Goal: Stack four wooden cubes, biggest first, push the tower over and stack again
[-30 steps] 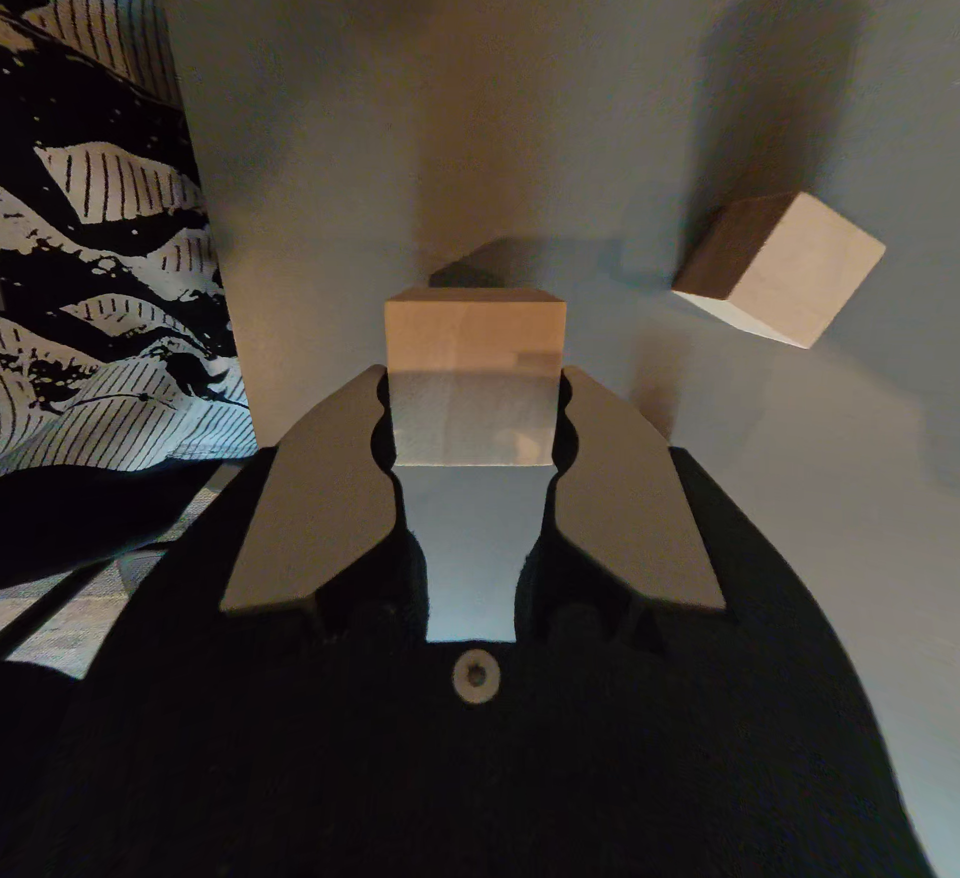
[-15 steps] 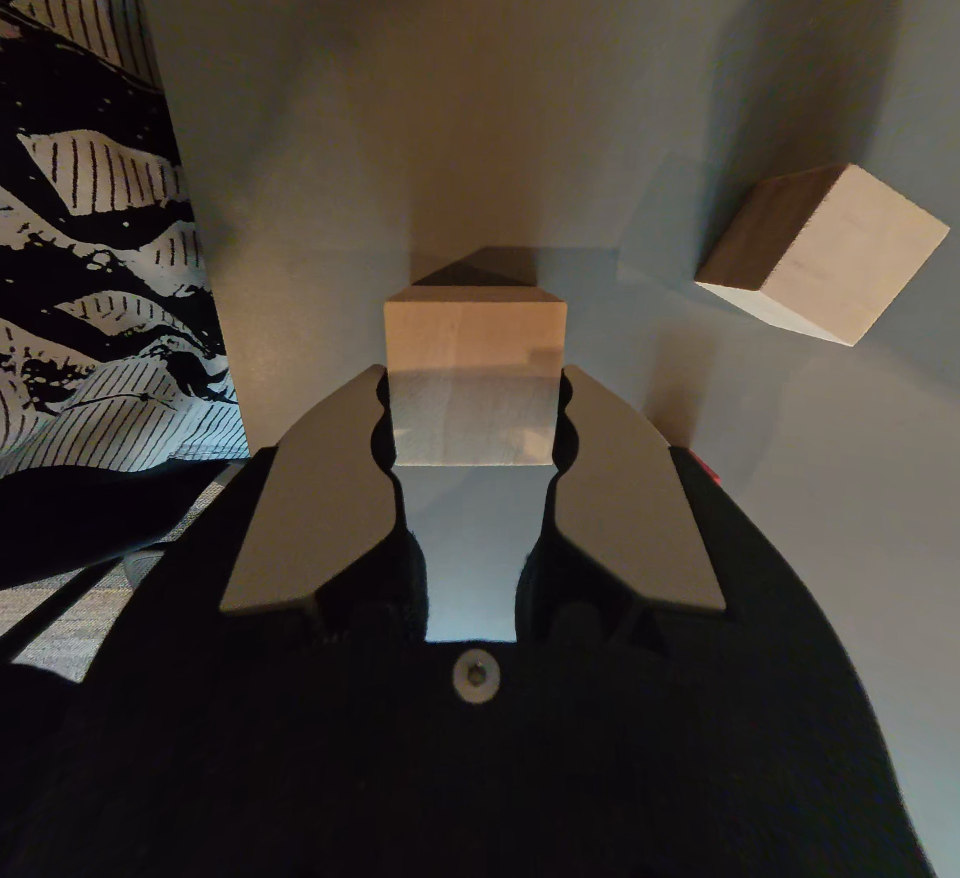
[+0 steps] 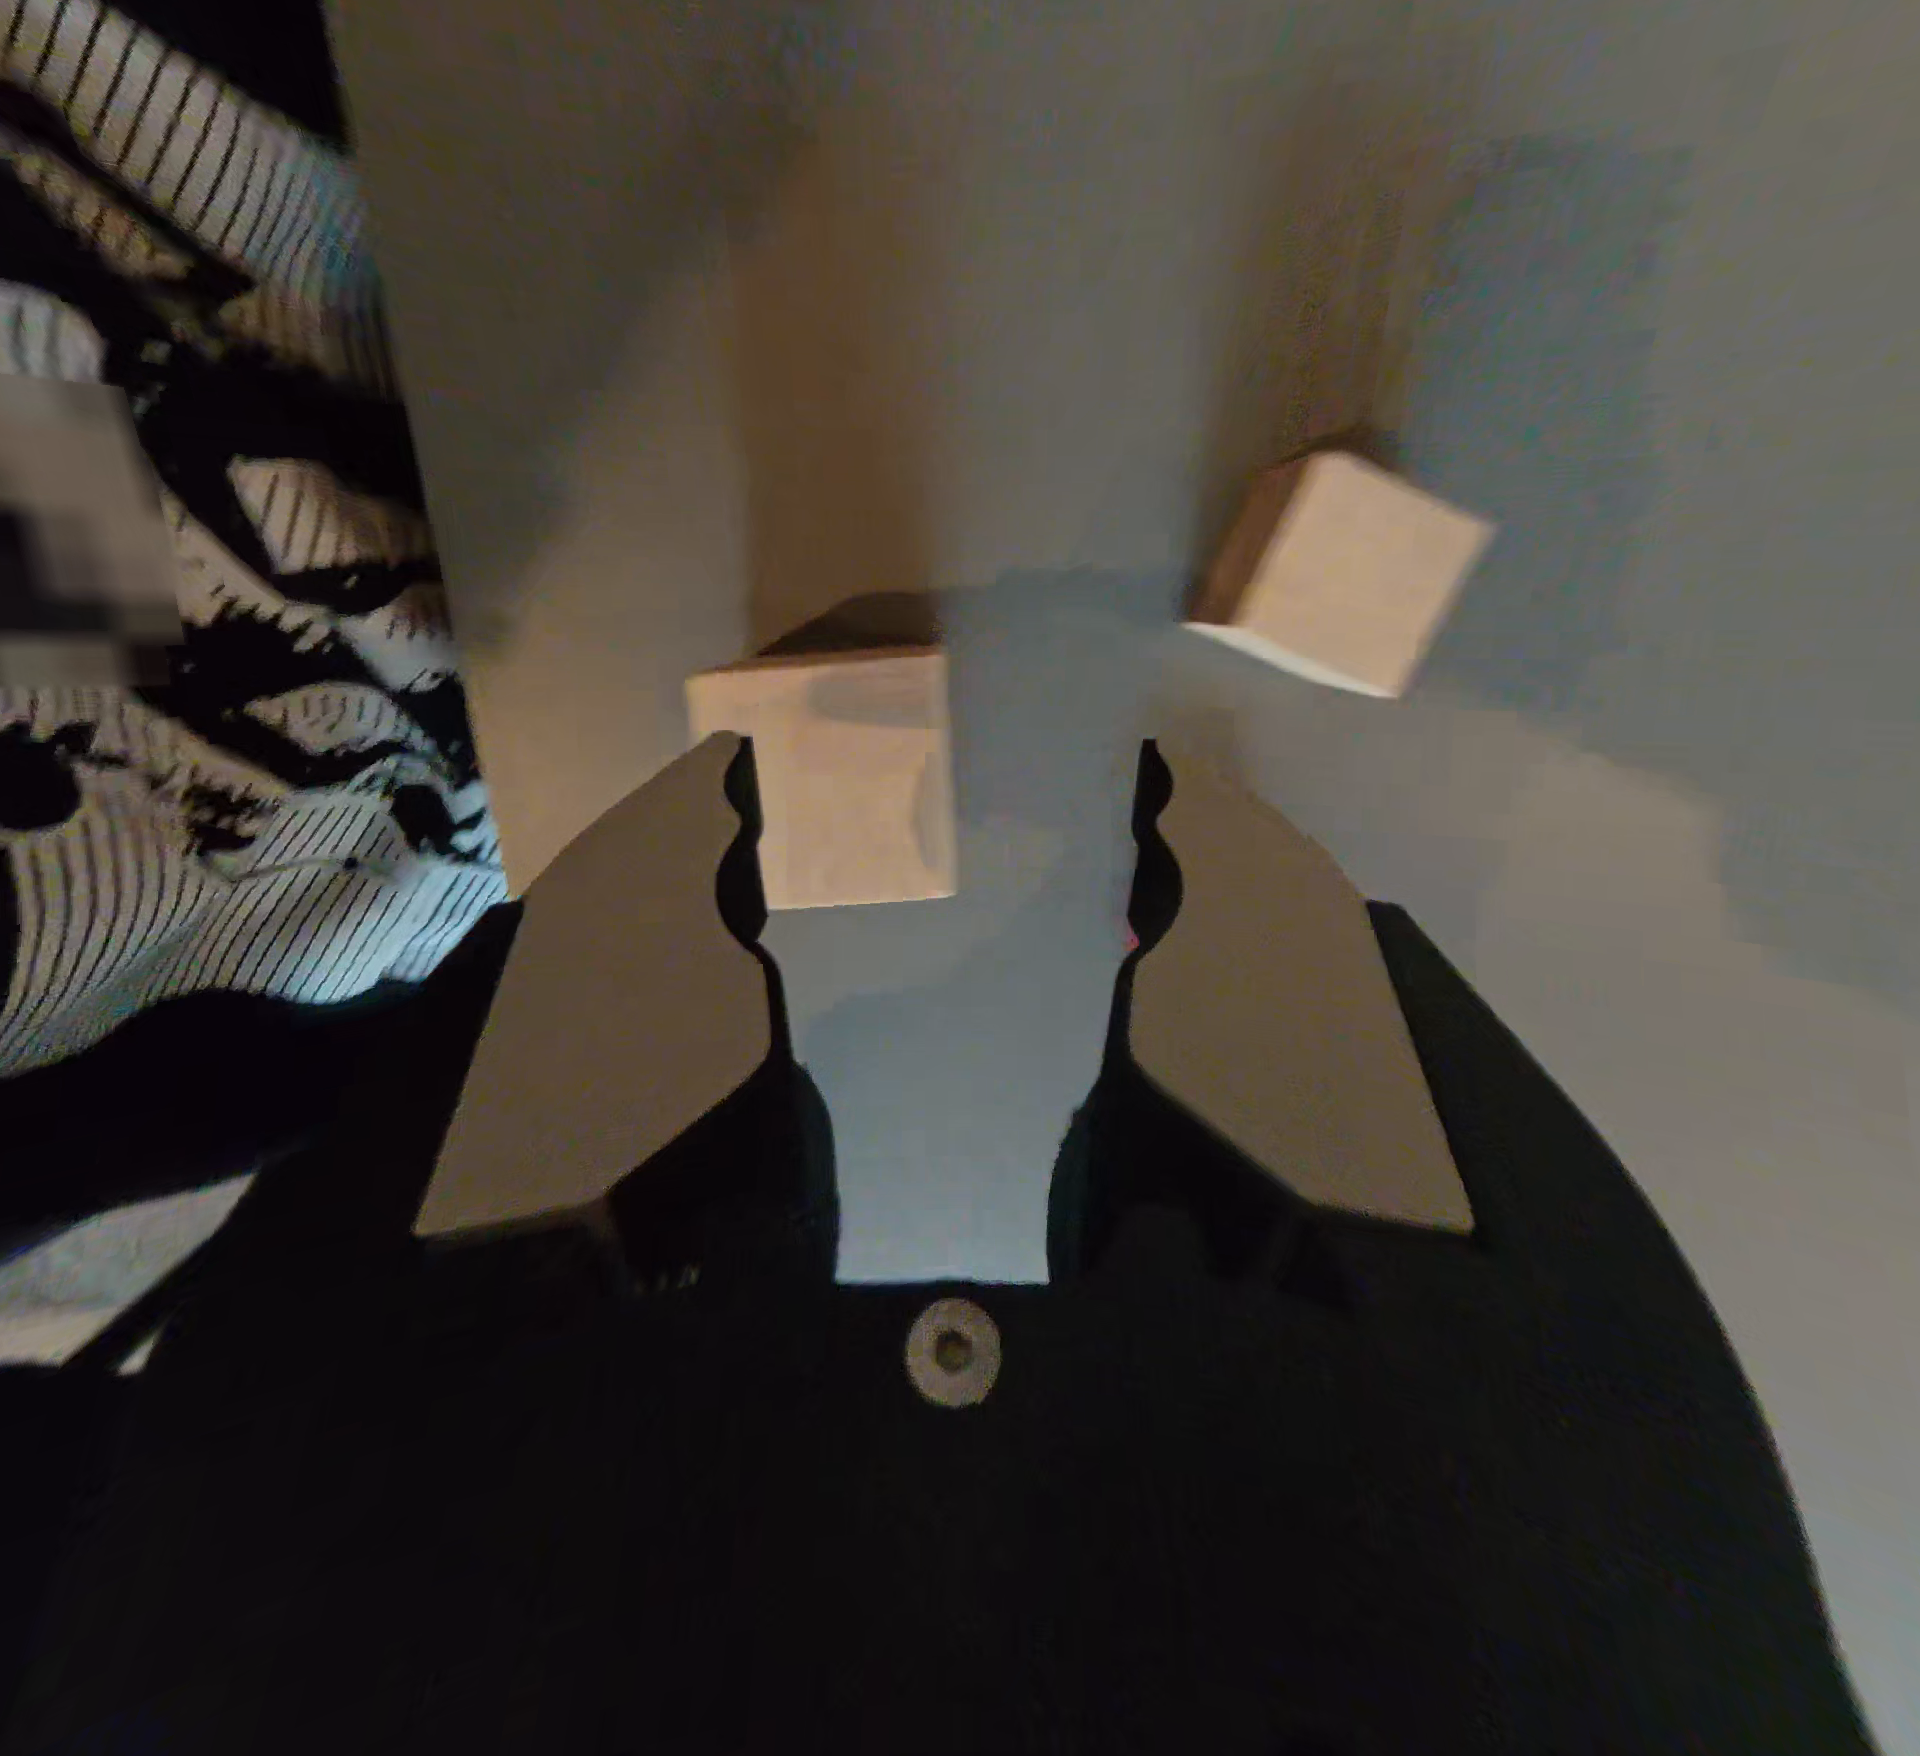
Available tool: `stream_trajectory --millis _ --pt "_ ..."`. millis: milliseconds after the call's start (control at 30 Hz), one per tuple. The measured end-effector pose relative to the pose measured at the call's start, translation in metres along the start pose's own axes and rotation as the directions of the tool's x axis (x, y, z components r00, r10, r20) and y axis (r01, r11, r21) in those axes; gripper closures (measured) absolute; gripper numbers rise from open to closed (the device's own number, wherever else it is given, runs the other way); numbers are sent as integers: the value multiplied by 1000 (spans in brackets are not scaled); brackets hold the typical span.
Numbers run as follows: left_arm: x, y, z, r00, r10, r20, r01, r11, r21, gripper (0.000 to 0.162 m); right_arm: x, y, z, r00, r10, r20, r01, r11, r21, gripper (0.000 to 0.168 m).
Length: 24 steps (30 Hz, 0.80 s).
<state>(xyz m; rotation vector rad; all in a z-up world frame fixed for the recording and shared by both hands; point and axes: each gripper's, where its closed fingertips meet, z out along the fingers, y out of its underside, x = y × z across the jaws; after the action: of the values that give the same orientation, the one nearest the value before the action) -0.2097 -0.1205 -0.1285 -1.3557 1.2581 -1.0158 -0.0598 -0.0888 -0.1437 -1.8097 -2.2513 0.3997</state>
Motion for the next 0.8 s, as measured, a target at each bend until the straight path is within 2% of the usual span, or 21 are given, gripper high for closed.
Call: stream_trajectory --millis 100,200,333,400,467,567,800 --pt "0 0 0 1000 0 2 0 1000 0 54 40 -15 -7 986 127 -104 -123 991 46 103" --pt "-1 0 0 1000 -1 6 1 1000 3 55 70 -16 8 960 226 -164 -225 974 27 102" --pt "-2 -1 -1 1000 -7 14 7 1000 7 55 82 -10 38 946 284 -157 -291 957 -19 104" --pt "-3 -1 -1 1000 -9 16 9 1000 11 55 85 -5 48 940 299 -162 -309 950 -42 112" --pt "-3 -1 -1 1000 -8 17 8 1000 11 55 82 -7 52 946 294 -134 -300 954 -28 125" --pt "-3 -1 -1 1000 -10 19 10 1000 9 55 81 -6 44 958 245 -147 -251 967 -30 125" --pt "-4 -1 -2 999 -21 25 20 1000 13 55 36 -15 -21 996 42 -77 -41 999 14 125"
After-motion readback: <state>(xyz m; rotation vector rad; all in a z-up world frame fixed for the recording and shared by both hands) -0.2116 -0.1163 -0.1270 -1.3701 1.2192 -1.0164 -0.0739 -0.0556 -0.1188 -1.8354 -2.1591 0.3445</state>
